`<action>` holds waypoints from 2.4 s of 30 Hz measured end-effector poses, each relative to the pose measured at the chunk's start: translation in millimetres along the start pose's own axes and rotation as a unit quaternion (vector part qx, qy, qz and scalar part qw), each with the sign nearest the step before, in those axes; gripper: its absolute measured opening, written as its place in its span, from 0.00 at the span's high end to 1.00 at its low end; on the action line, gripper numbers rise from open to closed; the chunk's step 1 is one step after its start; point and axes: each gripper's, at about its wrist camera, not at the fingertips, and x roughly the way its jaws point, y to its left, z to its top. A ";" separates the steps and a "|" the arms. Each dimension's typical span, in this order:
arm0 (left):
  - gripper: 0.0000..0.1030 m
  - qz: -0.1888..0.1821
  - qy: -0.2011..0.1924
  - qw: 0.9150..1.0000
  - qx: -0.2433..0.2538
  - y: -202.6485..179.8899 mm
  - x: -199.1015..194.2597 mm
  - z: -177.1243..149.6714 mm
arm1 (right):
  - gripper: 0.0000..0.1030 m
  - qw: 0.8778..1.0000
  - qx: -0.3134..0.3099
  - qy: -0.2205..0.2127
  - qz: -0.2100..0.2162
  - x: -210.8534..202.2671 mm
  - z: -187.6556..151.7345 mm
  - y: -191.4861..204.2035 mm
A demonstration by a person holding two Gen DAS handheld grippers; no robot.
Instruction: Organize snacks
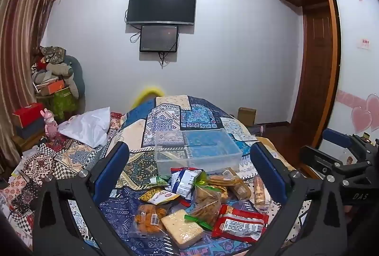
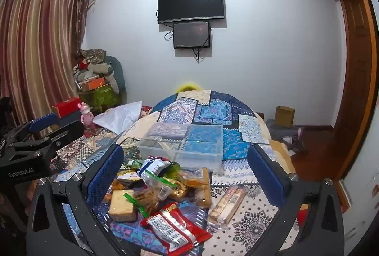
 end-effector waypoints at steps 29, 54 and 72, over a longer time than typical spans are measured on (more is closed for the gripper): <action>0.00 -0.004 -0.006 1.000 0.004 -3.0 -0.3 -2.5 | 0.00 1.000 0.007 0.000 0.005 -1.3 -0.3 1.6; 0.00 -0.008 -0.003 1.000 0.010 -5.7 -1.5 -0.6 | 0.00 1.000 0.010 -0.004 0.008 -2.8 -0.8 2.4; 0.00 -0.014 0.001 1.000 0.010 -6.2 0.9 -1.3 | 0.00 1.000 0.013 -0.001 0.008 -1.2 -3.3 1.6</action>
